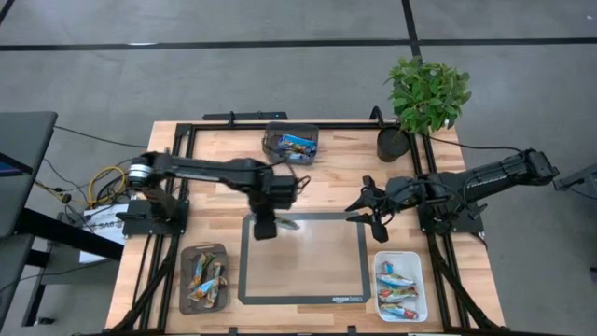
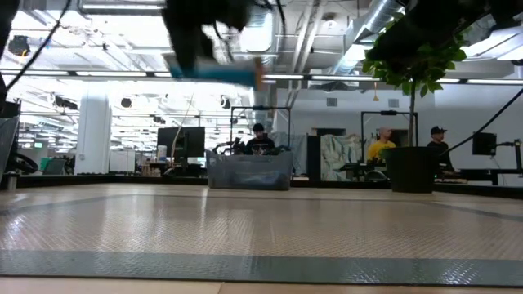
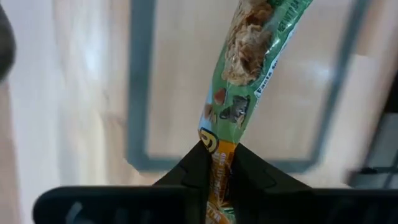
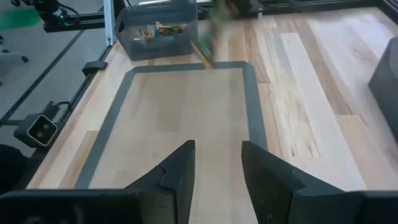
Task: Pick and place Granola Bars by type
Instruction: Put the orange snack bar into the bottom black transparent bin
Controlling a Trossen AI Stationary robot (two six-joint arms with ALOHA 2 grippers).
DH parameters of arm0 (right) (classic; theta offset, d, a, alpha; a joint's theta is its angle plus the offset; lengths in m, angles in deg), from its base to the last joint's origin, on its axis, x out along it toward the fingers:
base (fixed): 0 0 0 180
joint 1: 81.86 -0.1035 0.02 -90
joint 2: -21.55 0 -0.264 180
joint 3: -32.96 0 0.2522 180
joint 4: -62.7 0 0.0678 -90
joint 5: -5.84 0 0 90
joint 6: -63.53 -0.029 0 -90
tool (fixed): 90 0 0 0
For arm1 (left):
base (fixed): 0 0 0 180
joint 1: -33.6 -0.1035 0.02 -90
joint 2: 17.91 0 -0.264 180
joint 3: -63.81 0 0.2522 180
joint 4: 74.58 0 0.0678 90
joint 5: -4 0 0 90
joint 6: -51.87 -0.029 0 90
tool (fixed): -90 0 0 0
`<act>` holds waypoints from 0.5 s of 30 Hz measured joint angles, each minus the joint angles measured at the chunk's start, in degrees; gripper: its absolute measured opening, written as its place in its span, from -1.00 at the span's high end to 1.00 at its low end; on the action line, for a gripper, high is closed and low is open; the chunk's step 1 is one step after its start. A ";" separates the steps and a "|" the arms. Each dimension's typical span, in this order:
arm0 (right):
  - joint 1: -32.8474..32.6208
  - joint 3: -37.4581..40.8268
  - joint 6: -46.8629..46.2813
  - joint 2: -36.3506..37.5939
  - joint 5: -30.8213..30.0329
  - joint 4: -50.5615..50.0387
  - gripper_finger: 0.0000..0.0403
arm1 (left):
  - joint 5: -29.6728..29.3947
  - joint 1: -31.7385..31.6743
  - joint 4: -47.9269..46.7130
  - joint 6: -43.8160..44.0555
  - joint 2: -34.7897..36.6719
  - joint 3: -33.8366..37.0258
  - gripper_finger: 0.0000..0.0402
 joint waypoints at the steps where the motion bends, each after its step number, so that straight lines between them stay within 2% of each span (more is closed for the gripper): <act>1: 0.24 0.00 0.01 0.00 0.02 -0.21 0.39 | 0.01 0.98 -1.06 2.79 1.57 0.16 0.82; 4: 0.82 0.00 0.06 0.00 0.00 -0.84 0.39 | -0.07 4.18 -1.34 13.76 7.09 3.12 0.81; 7: 1.13 0.00 0.43 0.00 0.00 -1.22 0.39 | -2.82 8.75 -1.34 27.46 13.13 8.41 0.84; 11: 1.13 0.00 0.50 0.00 0.00 -1.26 0.39 | -5.41 16.79 -0.64 49.22 21.30 16.76 0.86; 15: 1.13 0.00 0.50 0.00 0.00 -1.29 0.39 | -5.59 25.07 1.75 72.90 27.18 24.93 0.83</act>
